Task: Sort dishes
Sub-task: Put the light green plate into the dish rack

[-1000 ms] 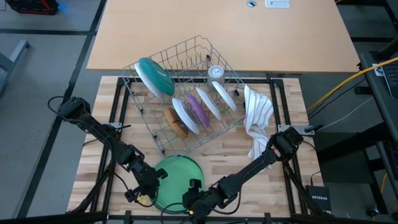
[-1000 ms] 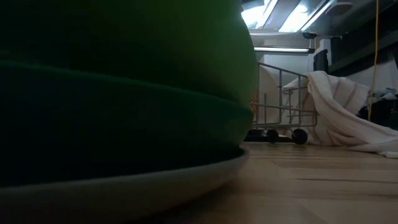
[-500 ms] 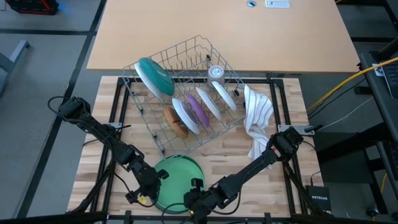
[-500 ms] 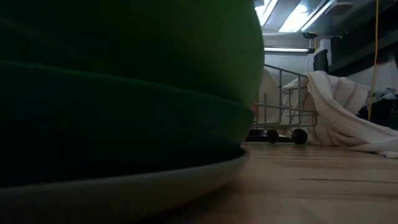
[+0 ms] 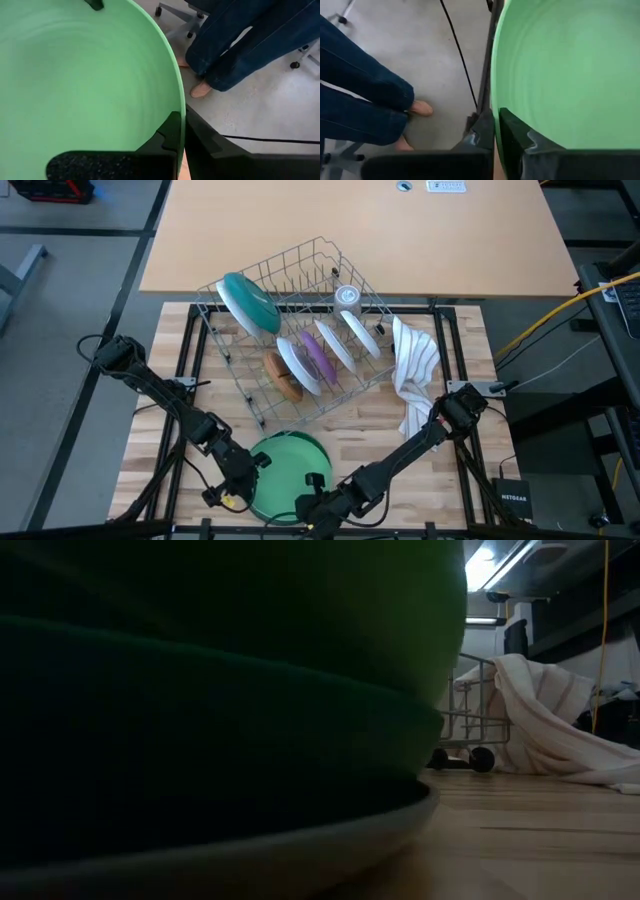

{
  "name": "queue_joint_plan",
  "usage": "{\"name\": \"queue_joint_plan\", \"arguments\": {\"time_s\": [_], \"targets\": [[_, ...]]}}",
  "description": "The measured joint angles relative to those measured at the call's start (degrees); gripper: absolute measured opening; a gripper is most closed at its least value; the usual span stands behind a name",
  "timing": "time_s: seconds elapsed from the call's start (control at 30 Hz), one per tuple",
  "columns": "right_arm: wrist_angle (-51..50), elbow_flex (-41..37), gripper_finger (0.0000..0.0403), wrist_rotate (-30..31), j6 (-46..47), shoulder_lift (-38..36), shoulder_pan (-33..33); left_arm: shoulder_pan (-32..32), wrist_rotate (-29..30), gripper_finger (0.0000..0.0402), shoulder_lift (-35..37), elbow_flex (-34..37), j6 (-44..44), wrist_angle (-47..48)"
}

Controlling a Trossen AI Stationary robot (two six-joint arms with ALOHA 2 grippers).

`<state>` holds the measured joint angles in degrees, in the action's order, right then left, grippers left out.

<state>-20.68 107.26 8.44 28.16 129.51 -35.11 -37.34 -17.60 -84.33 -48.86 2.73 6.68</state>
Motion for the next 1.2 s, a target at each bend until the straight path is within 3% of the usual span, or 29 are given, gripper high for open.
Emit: {"name": "queue_joint_plan", "arguments": {"time_s": [0.2,0.57,0.67,0.87,1.2], "targets": [[3.0,0.0,0.0034,1.5,0.3,0.0,0.3,0.0,0.3,0.0031,0.0,0.0,0.3,-0.6],[9.7,0.0,0.0016,3.7,0.2,0.0,0.8,-0.1,2.1,0.0097,0.0,0.0,0.1,-0.3],[11.1,0.0,0.0024,4.3,0.3,0.0,0.8,-0.1,2.0,0.0082,0.0,0.0,-0.1,-0.2],[11.6,0.0,0.0028,3.2,1.3,0.0,0.7,-0.1,2.6,0.0013,0.2,-0.1,-4.6,-0.6],[11.8,0.0,0.0033,-0.2,7.5,0.0,0.9,-0.2,2.7,0.0005,0.1,-0.1,-4.5,-2.6]]}}
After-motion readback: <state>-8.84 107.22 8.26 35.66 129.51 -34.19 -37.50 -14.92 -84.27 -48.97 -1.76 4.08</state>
